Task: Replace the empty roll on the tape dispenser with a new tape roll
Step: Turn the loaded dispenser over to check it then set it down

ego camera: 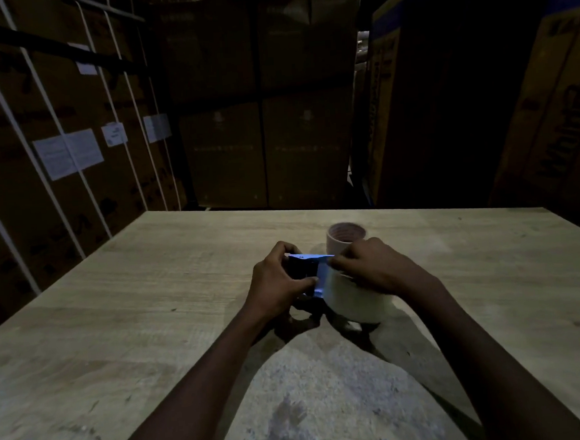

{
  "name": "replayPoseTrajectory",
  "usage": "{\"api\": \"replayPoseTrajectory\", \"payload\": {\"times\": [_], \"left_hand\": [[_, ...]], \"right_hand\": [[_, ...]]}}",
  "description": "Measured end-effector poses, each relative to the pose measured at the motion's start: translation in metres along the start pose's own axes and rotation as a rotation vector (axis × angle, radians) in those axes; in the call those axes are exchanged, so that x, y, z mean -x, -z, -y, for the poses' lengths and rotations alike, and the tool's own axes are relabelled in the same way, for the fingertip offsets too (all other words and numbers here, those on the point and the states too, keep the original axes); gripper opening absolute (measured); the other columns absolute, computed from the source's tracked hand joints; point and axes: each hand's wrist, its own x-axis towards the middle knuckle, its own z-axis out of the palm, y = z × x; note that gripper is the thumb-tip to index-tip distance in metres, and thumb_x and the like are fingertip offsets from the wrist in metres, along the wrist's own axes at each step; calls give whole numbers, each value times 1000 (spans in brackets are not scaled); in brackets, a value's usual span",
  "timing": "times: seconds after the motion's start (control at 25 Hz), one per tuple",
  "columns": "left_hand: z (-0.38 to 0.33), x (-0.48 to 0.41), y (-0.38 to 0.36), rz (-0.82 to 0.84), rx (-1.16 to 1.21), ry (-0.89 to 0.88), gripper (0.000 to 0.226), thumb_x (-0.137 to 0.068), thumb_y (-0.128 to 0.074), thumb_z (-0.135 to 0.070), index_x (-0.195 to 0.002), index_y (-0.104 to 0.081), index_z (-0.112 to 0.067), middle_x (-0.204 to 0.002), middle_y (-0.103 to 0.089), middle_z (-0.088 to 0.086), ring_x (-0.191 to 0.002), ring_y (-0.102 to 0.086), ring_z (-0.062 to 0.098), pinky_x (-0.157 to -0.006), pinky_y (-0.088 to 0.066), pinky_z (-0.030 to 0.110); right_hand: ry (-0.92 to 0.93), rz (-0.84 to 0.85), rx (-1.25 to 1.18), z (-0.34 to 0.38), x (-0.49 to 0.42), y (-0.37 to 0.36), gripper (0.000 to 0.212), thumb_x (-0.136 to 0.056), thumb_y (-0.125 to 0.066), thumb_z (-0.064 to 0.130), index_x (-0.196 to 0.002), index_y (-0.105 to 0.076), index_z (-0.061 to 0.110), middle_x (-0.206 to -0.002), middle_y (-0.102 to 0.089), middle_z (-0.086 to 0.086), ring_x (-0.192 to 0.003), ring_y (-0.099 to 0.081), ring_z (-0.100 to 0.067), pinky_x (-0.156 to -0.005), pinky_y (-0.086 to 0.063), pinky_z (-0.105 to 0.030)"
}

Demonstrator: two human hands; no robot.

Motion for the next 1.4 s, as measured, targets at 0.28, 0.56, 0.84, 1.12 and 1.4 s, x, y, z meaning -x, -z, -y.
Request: {"api": "replayPoseTrajectory", "payload": {"times": [0.28,0.56,0.84,1.12,1.4], "left_hand": [[-1,-3,11,-14,-58,-171,54,-61,-86,-16,-103,-53,-22,-99,-64,-1,-90,-66,11,-71,-54,9],[-4,-7,16,32,411,-127,70,-52,-86,-20,-110,-48,-33,-103,-68,13,-93,-70,28,-75,-61,40],[-8,-10,15,49,787,14,82,-41,-87,-18,-113,-48,-27,-105,-67,16,-91,-72,23,-72,-61,33],[-19,-10,19,124,999,57,64,-63,-64,8,-115,-50,-25,-103,-66,17,-84,-72,21,-74,-61,35],[-14,-10,22,-31,797,225,52,-77,-70,-19,-126,-56,-24,-118,-67,10,-96,-66,22,-70,-56,33]], "right_hand": [[60,-101,-151,-36,-6,-10,49,-71,-77,34,-115,-60,21,-103,-62,0,-87,-56,-12,-70,-41,-21],[19,130,-587,-34,-2,-14,21,-79,-67,10,-100,-68,9,-95,-72,-13,-88,-69,-23,-69,-53,-27],[-173,376,-1425,-18,10,-23,18,-78,-60,20,-91,-65,9,-72,-74,-4,-65,-68,-15,-63,-54,-27],[-142,424,-1764,-21,-1,-41,73,-61,-80,48,-120,-62,9,-106,-69,-13,-95,-64,-28,-87,-48,-41],[-22,-162,-1045,18,1,-38,32,-75,-66,36,-98,-57,15,-76,-55,4,-63,-53,-8,-54,-44,-20]]}}
